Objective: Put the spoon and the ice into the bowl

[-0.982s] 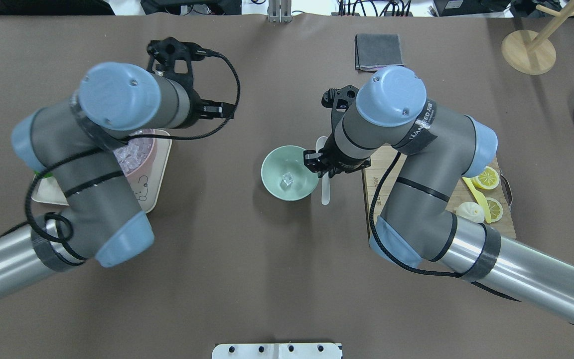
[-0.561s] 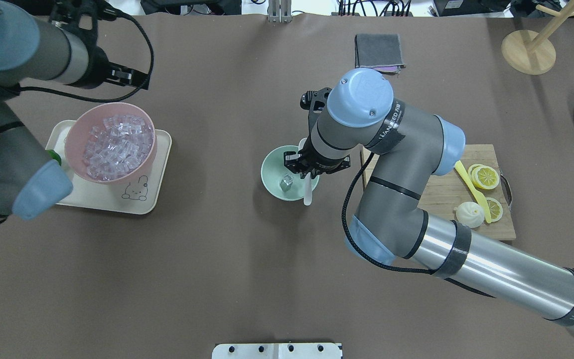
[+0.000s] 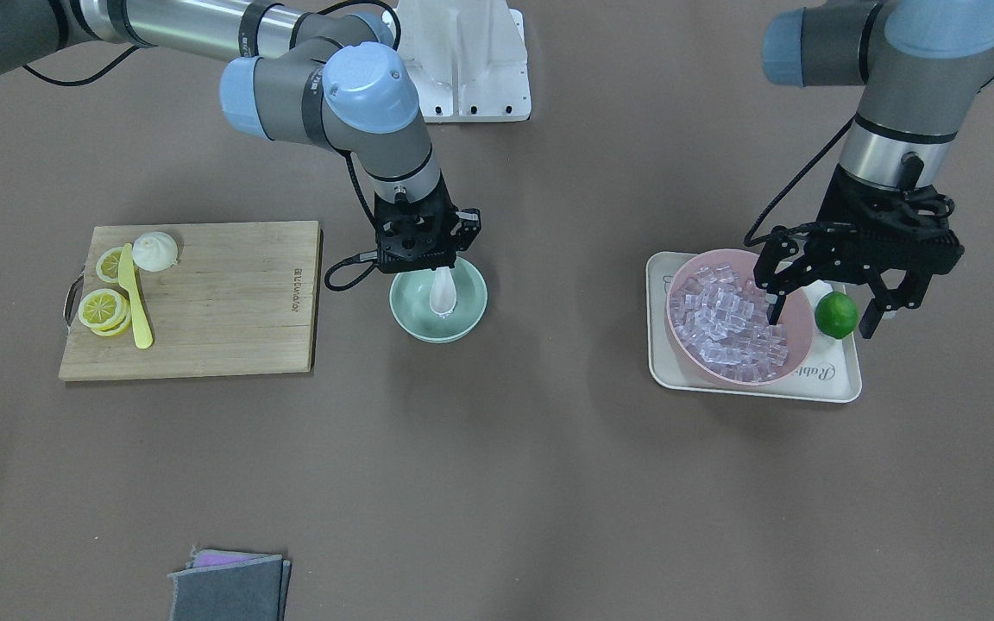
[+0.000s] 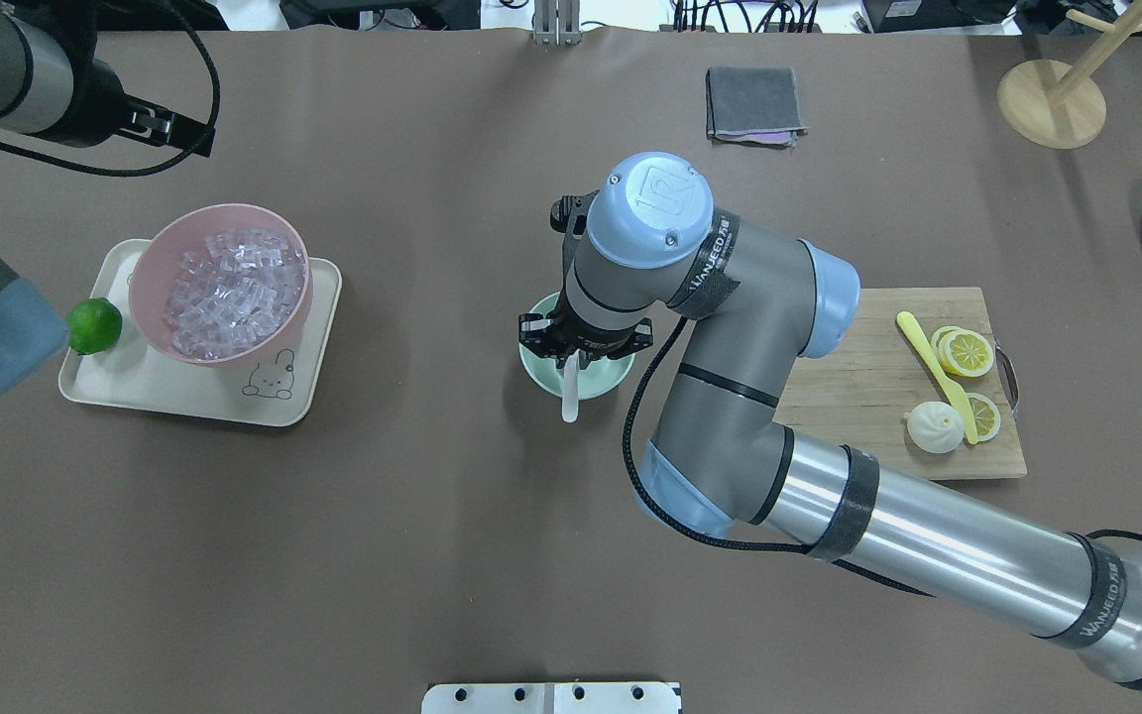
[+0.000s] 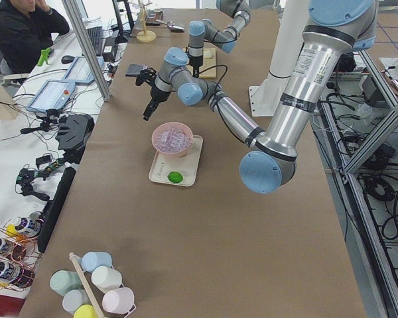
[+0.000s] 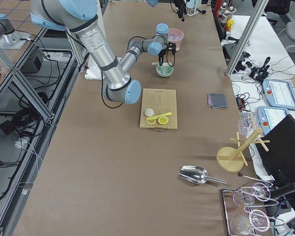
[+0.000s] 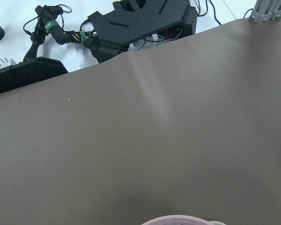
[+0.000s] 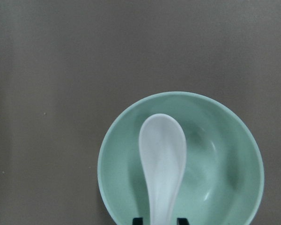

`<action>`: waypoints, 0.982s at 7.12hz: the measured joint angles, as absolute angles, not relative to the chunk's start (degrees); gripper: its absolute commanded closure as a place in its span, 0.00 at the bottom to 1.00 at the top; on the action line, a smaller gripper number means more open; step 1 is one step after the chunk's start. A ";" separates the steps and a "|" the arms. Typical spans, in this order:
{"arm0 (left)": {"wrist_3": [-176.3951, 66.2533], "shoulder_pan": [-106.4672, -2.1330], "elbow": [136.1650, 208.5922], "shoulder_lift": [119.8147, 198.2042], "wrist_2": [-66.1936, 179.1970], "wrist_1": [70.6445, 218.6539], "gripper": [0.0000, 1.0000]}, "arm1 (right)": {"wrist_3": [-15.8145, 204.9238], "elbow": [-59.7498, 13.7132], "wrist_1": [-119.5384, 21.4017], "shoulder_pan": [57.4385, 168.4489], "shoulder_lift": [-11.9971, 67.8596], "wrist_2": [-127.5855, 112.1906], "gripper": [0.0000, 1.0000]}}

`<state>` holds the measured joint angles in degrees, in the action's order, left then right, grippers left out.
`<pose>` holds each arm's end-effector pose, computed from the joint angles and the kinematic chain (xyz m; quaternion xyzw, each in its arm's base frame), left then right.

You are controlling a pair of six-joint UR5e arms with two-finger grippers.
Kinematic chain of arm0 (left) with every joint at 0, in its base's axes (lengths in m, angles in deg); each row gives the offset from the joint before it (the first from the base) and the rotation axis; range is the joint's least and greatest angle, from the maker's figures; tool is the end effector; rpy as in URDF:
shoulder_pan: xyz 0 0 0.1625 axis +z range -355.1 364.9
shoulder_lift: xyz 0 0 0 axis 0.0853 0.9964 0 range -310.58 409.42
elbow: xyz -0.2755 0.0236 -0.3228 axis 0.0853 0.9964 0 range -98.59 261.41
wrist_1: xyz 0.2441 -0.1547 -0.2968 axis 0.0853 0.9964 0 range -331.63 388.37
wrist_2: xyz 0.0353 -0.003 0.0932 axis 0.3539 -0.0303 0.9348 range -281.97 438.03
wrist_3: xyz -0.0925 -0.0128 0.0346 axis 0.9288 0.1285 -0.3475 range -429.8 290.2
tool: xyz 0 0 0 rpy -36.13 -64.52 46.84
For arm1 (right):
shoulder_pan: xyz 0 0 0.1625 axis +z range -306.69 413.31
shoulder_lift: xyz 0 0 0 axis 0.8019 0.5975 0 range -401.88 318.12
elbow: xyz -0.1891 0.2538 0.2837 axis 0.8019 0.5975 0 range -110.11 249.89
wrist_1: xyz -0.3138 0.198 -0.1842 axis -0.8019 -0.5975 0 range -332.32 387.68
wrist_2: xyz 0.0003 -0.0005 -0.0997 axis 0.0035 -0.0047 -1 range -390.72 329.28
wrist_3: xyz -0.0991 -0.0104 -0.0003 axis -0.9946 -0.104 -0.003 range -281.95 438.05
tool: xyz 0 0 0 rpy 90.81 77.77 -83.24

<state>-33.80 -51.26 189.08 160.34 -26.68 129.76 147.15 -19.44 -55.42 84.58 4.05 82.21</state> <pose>0.2424 -0.5553 0.3004 0.2771 0.3351 0.0372 0.8998 -0.5620 -0.4520 0.1803 0.0216 -0.4532 -0.0040 0.8911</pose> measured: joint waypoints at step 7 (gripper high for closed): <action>-34.03 -55.54 187.47 150.36 -26.88 142.24 0.02 | 107.70 -38.43 -68.26 107.81 26.87 95.63 0.00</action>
